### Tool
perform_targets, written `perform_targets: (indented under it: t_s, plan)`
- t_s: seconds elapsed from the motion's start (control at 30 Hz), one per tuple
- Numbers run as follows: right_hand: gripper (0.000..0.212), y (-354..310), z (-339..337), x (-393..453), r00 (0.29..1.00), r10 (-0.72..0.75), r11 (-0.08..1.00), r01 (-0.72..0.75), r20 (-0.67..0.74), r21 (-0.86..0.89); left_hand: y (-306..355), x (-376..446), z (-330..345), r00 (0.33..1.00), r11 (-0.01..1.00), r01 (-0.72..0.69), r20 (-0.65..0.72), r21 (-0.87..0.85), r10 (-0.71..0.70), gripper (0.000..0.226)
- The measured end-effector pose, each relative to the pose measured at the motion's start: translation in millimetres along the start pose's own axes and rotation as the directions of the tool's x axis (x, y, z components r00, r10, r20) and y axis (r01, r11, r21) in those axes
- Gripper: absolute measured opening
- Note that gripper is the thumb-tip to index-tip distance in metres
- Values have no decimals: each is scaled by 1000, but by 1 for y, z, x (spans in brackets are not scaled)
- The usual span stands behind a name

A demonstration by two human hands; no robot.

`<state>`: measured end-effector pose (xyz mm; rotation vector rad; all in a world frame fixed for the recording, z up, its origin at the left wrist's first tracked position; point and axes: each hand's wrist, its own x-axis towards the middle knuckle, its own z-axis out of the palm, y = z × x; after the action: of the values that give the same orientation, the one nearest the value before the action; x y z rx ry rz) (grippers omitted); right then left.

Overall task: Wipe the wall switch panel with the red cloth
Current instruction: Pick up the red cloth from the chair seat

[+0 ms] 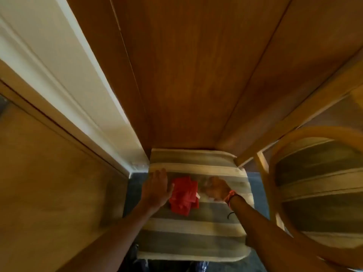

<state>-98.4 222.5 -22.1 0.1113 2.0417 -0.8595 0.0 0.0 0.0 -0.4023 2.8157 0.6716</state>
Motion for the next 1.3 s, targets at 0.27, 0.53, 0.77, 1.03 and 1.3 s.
perform_targets:
  t_s: [0.27,0.53,0.77,1.03,1.3]
  plan:
    - [39,40,70,54,977,180,962,-150,-115,227,-46,12,91,964,875,252,191,-414,-188,46]
    - [40,19,84,66,985,151,877,-97,-78,470,-20,41,99,813,421,578,448,-699,-372,7]
    - [14,-41,40,33,956,-164,824,268,-242,499,-3,48,22,919,411,378,284,-829,-273,9]
    - [17,-191,-13,-46,733,-451,681,652,-509,334,23,53,-159,975,554,-49,-160,-831,-152,18]
    - [20,-347,-59,-187,435,-658,373,897,-615,236,71,20,-344,751,659,-471,-658,-587,-50,30]
